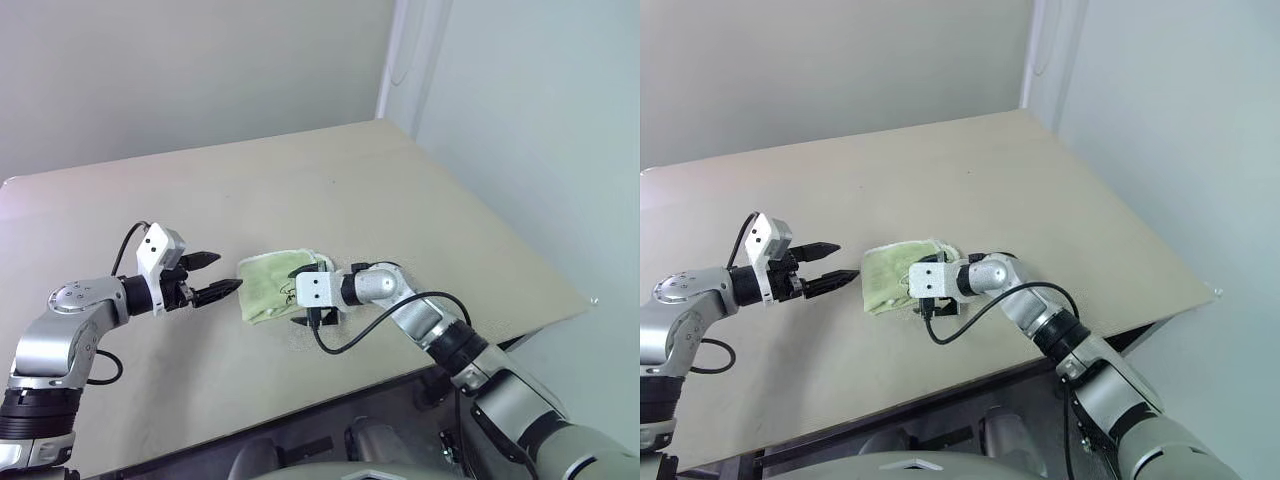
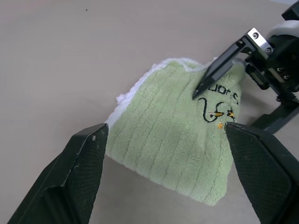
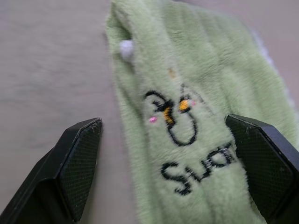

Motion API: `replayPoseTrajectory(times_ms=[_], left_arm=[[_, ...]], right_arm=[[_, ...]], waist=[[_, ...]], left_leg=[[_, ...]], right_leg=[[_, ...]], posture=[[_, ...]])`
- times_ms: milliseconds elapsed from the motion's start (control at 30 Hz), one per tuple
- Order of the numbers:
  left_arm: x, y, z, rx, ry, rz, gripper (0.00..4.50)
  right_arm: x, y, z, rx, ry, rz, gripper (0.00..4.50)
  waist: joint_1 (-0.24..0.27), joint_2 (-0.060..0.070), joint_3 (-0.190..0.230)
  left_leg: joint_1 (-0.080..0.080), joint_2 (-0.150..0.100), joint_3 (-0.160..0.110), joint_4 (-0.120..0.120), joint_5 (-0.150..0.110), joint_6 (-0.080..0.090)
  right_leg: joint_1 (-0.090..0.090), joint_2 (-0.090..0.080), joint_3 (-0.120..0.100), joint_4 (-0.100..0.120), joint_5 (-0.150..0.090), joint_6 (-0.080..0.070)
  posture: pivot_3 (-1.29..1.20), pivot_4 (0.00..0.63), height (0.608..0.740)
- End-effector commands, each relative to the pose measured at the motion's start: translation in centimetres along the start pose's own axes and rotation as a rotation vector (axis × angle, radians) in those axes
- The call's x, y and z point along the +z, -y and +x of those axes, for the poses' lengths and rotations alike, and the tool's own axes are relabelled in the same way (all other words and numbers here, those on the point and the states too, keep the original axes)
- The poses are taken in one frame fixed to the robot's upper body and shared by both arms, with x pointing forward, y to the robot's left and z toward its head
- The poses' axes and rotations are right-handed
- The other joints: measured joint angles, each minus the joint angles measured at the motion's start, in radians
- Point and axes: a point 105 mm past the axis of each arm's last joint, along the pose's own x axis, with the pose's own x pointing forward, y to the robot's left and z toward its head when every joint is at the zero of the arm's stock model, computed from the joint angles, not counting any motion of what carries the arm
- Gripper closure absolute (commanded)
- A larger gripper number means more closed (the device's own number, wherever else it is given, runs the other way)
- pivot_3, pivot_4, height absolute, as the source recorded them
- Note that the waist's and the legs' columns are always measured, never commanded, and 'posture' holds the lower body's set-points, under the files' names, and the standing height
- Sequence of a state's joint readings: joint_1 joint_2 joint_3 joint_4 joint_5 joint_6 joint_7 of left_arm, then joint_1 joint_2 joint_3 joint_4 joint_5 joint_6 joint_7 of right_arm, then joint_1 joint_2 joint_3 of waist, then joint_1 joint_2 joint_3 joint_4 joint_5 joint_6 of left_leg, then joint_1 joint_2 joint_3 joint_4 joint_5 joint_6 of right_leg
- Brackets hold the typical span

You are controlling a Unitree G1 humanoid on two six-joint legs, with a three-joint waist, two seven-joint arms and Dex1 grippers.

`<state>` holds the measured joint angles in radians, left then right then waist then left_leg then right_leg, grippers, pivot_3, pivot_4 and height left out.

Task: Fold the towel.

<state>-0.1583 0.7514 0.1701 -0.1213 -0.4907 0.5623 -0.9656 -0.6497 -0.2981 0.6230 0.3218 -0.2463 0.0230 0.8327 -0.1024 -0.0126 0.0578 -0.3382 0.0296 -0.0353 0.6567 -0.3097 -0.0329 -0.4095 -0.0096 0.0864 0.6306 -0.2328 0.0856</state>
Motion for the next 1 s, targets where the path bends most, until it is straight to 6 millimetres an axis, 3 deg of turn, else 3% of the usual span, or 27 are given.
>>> replayPoseTrajectory(times_ms=[33, 67, 167, 467, 533, 767, 900, 1000], left_arm=[[1.2, 0.3, 0.2, -0.008, 0.023, 0.047, 0.29], [1.2, 0.3, 0.3, -0.007, 0.024, 0.045, 0.29], [1.2, 0.1, 0.3, 0.0, 0.024, 0.045, 0.27], [1.4, -0.2, 0.4, 0.016, 0.025, 0.051, 0.27], [1.4, -0.3, 0.4, 0.018, 0.025, 0.05, 0.27], [1.2, -0.6, 0.5, 0.029, 0.021, 0.039, 0.27], [1.2, -0.9, 0.6, 0.033, 0.02, 0.036, 0.27], [1.3, -1.1, 0.9, 0.033, 0.022, 0.036, 0.27]], right_arm=[[0.0, 1.3, 0.1, -0.055, -0.021, -0.04, 0.1], [0.1, 1.3, 0.2, -0.055, -0.017, -0.036, 0.1], [0.2, 1.2, 0.3, -0.048, -0.013, -0.04, 0.66], [0.6, 1.4, 0.4, -0.073, 0.009, -0.042, 3.97], [1.0, 1.7, 0.4, -0.083, 0.024, -0.033, 4.47], [3.8, 4.0, -1.4, -0.148, 0.182, 0.12, 4.47], [6.0, 6.2, -3.8, -0.188, 0.34, 0.332, 4.47], [6.2, 8.6, -6.2, -0.257, 0.422, 0.5, 4.47]], waist=[[0.0, 0.0, 0.0], [-0.001, 0.0, 0.0], [-0.001, 0.0, 0.0], [0.001, 0.0, 0.0], [0.0, 0.0, 0.0], [0.0, 0.0, 0.0], [0.003, 0.0, 0.0], [0.004, 0.001, 0.0]], left_leg=[[0.0, 0.0, 0.0, 0.0, 0.0, 0.0], [0.0, 0.0, 0.0, 0.0, 0.0, 0.0], [0.0, 0.0, 0.0, 0.001, 0.0, 0.0], [-0.001, 0.0, 0.0, 0.001, 0.0, 0.0], [-0.001, 0.0, 0.0, 0.001, 0.0, 0.0], [-0.001, 0.0, 0.0, 0.001, 0.0, 0.0], [-0.001, 0.0, -0.001, 0.0, 0.0, 0.0], [-0.001, 0.0, -0.001, 0.0, 0.0, 0.0]], right_leg=[[0.0, 0.0, 0.0, 0.0, 0.0, 0.0], [0.0, 0.0, 0.0, 0.0, 0.0, 0.0], [0.001, 0.0, 0.0, 0.0, 0.0, 0.0], [0.0, 0.0, 0.0, 0.0, 0.0, 0.0], [0.0, 0.0, 0.0, 0.0, 0.0, 0.0], [0.0, 0.0, 0.0, 0.0, 0.0, 0.0], [0.0, 0.0, 0.0, 0.0, 0.0, 0.0], [0.0, 0.0, 0.0, 0.0, 0.0, 0.0]], posture=[[0.0, 0.0, 0.74], [0.0, 0.0, 0.74], [0.0, 0.0, 0.74], [0.0, 0.0, 0.74], [0.0, 0.0, 0.74], [0.0, 0.0, 0.74], [0.0, 0.0, 0.74], [0.0, 0.0, 0.74]])
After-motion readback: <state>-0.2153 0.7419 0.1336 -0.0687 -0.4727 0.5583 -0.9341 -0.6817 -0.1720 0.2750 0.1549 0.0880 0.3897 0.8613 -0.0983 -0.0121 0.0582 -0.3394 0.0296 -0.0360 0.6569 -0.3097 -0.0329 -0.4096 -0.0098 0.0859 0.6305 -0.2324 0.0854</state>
